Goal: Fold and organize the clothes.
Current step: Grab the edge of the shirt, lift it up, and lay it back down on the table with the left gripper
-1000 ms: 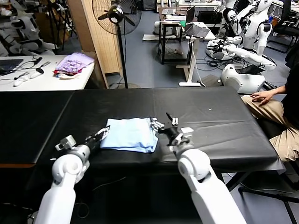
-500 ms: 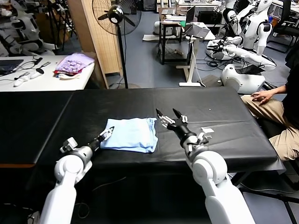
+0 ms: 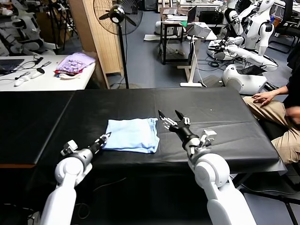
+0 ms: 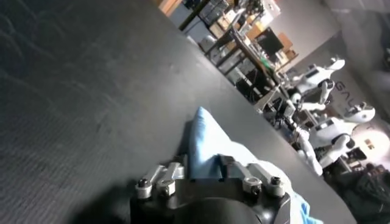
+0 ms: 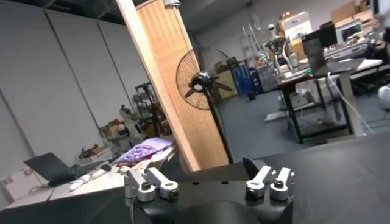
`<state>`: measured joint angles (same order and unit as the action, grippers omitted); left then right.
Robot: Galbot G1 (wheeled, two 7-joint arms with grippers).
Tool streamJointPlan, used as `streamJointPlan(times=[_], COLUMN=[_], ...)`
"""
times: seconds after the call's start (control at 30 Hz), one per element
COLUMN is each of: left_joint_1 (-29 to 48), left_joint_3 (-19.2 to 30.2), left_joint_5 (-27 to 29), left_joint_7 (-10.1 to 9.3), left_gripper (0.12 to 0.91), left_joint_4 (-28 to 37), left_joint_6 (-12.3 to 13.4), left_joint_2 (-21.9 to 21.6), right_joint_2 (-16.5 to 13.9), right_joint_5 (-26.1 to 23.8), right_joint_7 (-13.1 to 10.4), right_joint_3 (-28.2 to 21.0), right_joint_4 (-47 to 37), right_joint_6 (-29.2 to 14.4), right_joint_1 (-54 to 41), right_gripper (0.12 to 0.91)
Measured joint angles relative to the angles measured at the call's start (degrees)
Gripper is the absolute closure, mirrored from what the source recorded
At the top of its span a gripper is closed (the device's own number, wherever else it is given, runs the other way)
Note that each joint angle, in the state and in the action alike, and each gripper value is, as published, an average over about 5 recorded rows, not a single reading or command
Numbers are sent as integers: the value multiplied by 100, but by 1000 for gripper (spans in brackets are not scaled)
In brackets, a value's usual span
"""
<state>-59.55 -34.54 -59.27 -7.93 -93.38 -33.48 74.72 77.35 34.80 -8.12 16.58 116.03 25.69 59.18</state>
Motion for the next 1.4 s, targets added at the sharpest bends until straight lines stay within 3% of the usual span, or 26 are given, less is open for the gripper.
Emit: streamJointPlan(times=[0.2, 0.4, 0.6, 0.87, 1.07, 1.2, 1.4], left_joint_1=[-74, -171, -232, -240, -334, -374, -177], left_joint_3=[139, 269, 227, 4, -64, 164, 913], left_joint_5=[1233, 3128, 4035, 4769, 5200, 4931, 3991], left_joint_7=[38, 17, 21, 47, 29, -33, -210], left_gripper=[881, 884, 884, 884, 884, 884, 884], left_joint_4=[-271, -530, -667, -680, -1053, -1550, -1946], left_joint_6=[224, 398, 520, 707, 459, 223, 137], left_joint_2=[-97, -361, -865, -2054, -2726, -2653, -1986], right_joint_2=[42, 46, 61, 131, 176, 179, 131], right_joint_5=[-792, -1570, -1901, -2014, -2047, -2064, -2067], right_joint_7=[-321, -292, -246, -243, -243, -236, -226], right_joint_3=[33, 86, 97, 65, 55, 78, 159], right_joint_4=[-118, -174, -195, -252, -265, -230, -139], right_joint_6=[495, 751, 751, 746, 746, 747, 749], right_joint_1=[103, 280, 405, 425, 423, 494, 604], right_gripper=[227, 227, 227, 227, 227, 227, 227])
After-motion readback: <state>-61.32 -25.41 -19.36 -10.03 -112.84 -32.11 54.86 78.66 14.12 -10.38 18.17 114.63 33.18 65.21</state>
